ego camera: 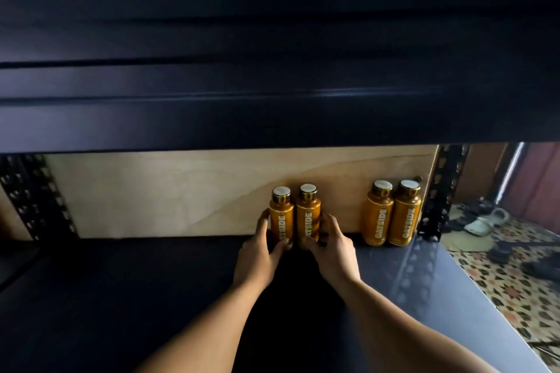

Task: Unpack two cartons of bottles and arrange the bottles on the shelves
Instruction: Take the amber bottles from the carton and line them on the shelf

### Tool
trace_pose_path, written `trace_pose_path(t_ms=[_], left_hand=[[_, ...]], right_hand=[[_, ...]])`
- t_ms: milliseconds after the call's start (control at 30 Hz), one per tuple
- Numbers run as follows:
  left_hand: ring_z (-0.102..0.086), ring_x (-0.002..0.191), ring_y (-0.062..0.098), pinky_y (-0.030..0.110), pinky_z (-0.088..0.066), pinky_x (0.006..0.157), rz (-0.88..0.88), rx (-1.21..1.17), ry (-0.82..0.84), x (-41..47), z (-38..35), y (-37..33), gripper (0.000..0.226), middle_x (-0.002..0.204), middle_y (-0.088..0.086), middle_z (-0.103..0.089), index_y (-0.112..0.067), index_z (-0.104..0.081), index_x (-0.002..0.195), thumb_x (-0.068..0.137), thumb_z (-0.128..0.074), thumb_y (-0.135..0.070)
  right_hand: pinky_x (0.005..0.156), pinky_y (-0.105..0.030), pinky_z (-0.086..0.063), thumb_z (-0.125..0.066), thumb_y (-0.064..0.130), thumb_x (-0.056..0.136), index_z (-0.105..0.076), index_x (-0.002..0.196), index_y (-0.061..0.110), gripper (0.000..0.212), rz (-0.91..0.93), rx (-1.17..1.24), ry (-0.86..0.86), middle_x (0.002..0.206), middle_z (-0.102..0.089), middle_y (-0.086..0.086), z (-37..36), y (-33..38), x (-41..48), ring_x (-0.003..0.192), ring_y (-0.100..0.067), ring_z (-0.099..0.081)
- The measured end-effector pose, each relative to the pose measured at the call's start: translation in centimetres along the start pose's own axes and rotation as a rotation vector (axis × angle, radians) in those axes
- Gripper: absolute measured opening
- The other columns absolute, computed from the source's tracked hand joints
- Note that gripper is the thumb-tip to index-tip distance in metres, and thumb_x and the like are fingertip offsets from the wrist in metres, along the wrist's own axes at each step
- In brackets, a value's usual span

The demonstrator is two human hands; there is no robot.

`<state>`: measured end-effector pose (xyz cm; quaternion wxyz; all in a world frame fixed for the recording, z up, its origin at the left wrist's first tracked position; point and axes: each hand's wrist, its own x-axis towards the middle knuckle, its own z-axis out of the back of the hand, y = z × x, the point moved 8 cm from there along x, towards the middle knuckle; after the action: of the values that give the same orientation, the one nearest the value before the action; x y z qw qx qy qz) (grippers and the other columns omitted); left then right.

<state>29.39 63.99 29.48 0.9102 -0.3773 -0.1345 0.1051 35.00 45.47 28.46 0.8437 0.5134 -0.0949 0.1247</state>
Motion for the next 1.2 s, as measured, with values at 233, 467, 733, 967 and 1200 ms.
trace_pose_path(t_ms=[233, 467, 733, 967, 1200], left_hand=[[-0.055, 0.13, 0.02, 0.037, -0.048, 0.104, 0.005, -0.013, 0.01, 1.6, -0.3, 1.0, 0.07, 0.147, -0.002, -0.053, -0.037, -0.018, 0.155, 0.098, -0.058, -0.042], [-0.056, 0.13, 0.021, 0.037, -0.048, 0.102, -0.026, -0.063, 0.027, 1.8, -0.6, 1.0, 0.065, 0.147, 0.0, -0.054, -0.04, -0.02, 0.152, 0.098, -0.056, -0.045], [-0.056, 0.13, 0.021, 0.038, -0.049, 0.103, -0.041, -0.05, 0.012, 1.8, -0.6, 1.2, 0.068, 0.148, -0.002, -0.053, -0.039, -0.021, 0.153, 0.098, -0.06, -0.04], [-0.057, 0.129, 0.022, 0.038, -0.049, 0.102, -0.042, -0.032, -0.016, 1.6, -0.4, 1.3, 0.062, 0.146, 0.0, -0.054, -0.034, -0.027, 0.152, 0.099, -0.058, -0.038], [-0.054, 0.131, 0.022, 0.039, -0.048, 0.104, -0.01, -0.021, 0.015, 1.9, -0.7, 1.7, 0.06, 0.147, 0.0, -0.053, -0.033, -0.028, 0.151, 0.099, -0.057, -0.042]], right_hand=[[0.089, -0.035, -0.057, -0.079, 0.034, 0.087, -0.047, 0.142, 0.035, 0.064, 0.03, -0.009, -0.012, 0.122, -0.071, 0.009, -0.3, 0.4, 0.8, 0.108, -0.015, -0.069], [0.09, -0.038, -0.059, -0.079, 0.037, 0.087, -0.046, 0.14, 0.038, 0.063, 0.036, 0.01, -0.008, 0.121, -0.072, 0.01, -0.5, 0.1, 0.8, 0.106, -0.013, -0.069], [0.086, -0.034, -0.059, -0.081, 0.037, 0.084, -0.049, 0.139, 0.037, 0.063, 0.03, -0.012, 0.024, 0.12, -0.072, 0.009, -0.7, -0.3, 0.9, 0.102, -0.009, -0.069], [0.086, -0.031, -0.058, -0.081, 0.04, 0.084, -0.052, 0.14, 0.031, 0.064, 0.025, -0.034, 0.037, 0.122, -0.071, 0.011, -0.9, -0.3, 1.0, 0.102, -0.009, -0.068], [0.087, -0.035, -0.059, -0.08, 0.04, 0.085, -0.053, 0.139, 0.031, 0.061, 0.028, -0.044, 0.035, 0.123, -0.071, 0.009, -1.0, -0.3, 1.0, 0.104, -0.011, -0.068]])
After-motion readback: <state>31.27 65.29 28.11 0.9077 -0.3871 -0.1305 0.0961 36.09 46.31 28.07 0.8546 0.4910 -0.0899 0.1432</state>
